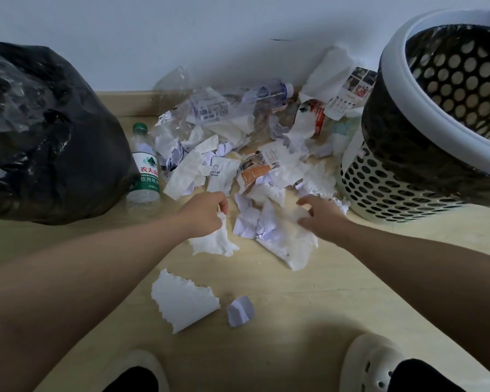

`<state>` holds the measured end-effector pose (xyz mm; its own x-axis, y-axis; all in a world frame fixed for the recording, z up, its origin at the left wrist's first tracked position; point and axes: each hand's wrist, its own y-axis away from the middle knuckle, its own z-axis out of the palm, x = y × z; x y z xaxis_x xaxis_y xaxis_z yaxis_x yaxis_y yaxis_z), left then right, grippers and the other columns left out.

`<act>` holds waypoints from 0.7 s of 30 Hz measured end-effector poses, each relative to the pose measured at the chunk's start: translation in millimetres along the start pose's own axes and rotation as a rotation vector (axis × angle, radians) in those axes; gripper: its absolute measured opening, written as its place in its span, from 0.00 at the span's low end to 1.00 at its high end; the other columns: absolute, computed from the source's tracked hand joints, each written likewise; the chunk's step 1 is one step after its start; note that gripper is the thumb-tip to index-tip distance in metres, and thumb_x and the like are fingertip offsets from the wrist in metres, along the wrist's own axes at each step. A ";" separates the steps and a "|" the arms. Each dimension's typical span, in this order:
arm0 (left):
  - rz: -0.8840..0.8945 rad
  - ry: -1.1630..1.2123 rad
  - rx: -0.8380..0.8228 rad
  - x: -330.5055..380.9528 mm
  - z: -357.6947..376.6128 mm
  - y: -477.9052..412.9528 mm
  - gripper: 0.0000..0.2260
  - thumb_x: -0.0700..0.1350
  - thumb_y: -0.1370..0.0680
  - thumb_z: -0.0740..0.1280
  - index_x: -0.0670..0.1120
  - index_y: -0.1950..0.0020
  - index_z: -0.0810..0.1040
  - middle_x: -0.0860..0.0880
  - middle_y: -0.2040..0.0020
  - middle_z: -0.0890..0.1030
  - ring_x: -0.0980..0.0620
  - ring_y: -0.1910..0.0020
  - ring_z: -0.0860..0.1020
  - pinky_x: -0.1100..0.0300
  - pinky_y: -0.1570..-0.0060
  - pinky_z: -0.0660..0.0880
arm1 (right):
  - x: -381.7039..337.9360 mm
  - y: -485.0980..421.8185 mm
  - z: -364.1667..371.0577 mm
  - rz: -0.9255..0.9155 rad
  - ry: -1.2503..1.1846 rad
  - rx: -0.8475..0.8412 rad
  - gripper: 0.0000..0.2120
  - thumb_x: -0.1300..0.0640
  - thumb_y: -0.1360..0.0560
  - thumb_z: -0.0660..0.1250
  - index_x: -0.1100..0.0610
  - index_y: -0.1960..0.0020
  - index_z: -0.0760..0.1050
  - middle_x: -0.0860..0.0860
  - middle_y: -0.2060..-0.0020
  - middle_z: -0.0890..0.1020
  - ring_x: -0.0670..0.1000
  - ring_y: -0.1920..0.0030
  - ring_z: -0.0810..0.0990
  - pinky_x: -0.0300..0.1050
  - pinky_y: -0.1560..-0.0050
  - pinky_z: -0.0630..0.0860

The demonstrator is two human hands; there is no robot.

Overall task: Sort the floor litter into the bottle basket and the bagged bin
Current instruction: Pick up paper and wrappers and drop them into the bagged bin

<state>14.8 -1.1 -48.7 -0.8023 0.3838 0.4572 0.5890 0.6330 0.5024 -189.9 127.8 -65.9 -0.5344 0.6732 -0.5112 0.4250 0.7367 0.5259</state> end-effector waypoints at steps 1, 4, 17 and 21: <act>0.001 -0.008 0.018 -0.9 0.0 -0.5 0.10 0.33 0.26 0.60 0.48 0.54 0.70 0.52 0.57 0.69 0.50 0.59 0.71 0.63 0.66 0.66 | -6.5 -1.2 -1.3 0.013 -0.110 0.026 0.18 0.61 0.24 0.65 0.55 0.35 0.70 0.56 0.50 0.77 0.54 0.59 0.76 0.44 0.59 0.74; -0.020 -0.012 0.048 -2.3 -0.9 -2.0 0.11 0.32 0.26 0.58 0.48 0.56 0.70 0.48 0.46 0.69 0.46 0.50 0.73 0.57 0.55 0.70 | -28.0 -4.4 -8.6 0.064 -0.405 0.092 0.11 0.59 0.23 0.64 0.56 0.41 0.75 0.53 0.57 0.76 0.49 0.65 0.73 0.40 0.66 0.72; 0.018 -0.301 -0.098 -0.1 1.5 7.9 0.02 0.47 0.25 0.61 0.53 0.57 0.69 0.54 0.57 0.68 0.51 0.54 0.71 0.61 0.59 0.65 | 0.5 28.4 13.3 -0.123 0.183 -0.090 0.23 0.55 0.27 0.68 0.52 0.33 0.66 0.52 0.54 0.76 0.51 0.56 0.77 0.49 0.52 0.76; 0.143 -0.520 -0.308 -6.4 9.5 14.0 0.14 0.53 0.27 0.66 0.51 0.44 0.71 0.52 0.48 0.70 0.51 0.55 0.70 0.60 0.58 0.66 | 8.0 33.4 37.1 -0.144 0.453 -0.236 0.33 0.54 0.27 0.68 0.48 0.27 0.56 0.54 0.37 0.68 0.57 0.40 0.74 0.48 0.46 0.73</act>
<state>27.3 11.7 -51.6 -0.6097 0.7769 0.1569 0.6327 0.3579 0.6867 -152.9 160.2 -77.6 -0.8593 0.4330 -0.2723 0.1757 0.7499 0.6378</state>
